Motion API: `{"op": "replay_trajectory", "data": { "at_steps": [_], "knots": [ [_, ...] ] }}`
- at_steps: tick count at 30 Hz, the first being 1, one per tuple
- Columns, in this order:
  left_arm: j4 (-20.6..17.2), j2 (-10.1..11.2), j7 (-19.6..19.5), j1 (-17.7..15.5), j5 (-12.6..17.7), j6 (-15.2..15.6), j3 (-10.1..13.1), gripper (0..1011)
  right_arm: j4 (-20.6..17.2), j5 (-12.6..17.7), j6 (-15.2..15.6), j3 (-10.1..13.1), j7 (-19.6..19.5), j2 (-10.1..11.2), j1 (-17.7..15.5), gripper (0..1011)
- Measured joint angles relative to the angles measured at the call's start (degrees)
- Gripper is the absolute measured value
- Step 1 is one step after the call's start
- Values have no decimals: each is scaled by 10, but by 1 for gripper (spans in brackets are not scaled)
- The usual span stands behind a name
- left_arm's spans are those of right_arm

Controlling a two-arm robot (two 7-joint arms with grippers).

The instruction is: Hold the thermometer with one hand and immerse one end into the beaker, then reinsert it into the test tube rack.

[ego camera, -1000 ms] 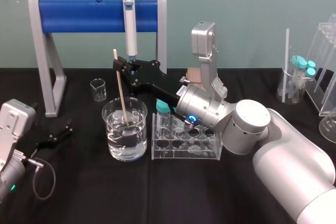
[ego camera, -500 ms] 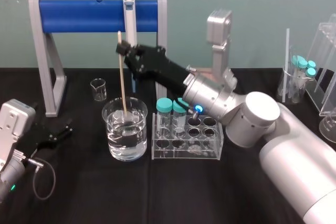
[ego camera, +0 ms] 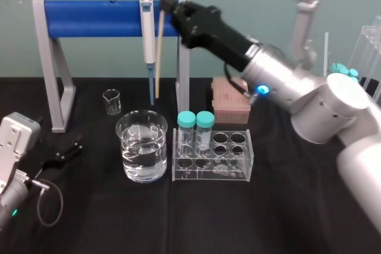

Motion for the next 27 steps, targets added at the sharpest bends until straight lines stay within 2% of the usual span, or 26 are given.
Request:
{"op": "replay_trajectory", "data": {
  "at_steps": [5,9,11,14,15,18,22,27],
  "knots": [
    [0,0,0,0,0,0,0,1004,-55,11,19,16,-30,31,-25,38],
    [0,0,0,0,0,0,0,1004,-101,14,32,33,-63,69,-58,38],
    [0,0,0,0,0,0,0,1004,-114,14,35,39,-74,81,-70,38],
    [0,0,0,0,0,0,0,1004,-148,15,42,54,-102,113,-106,38],
    [0,0,0,0,0,0,0,1004,-148,15,42,54,-102,113,-106,38],
    [0,0,0,0,0,0,0,1004,-173,15,53,68,-131,142,-143,38],
    [0,0,0,0,0,0,0,1004,-186,11,57,82,-153,160,-173,38],
    [0,0,0,0,0,0,0,1004,-188,6,57,91,-166,166,-194,38]
  ]
}}
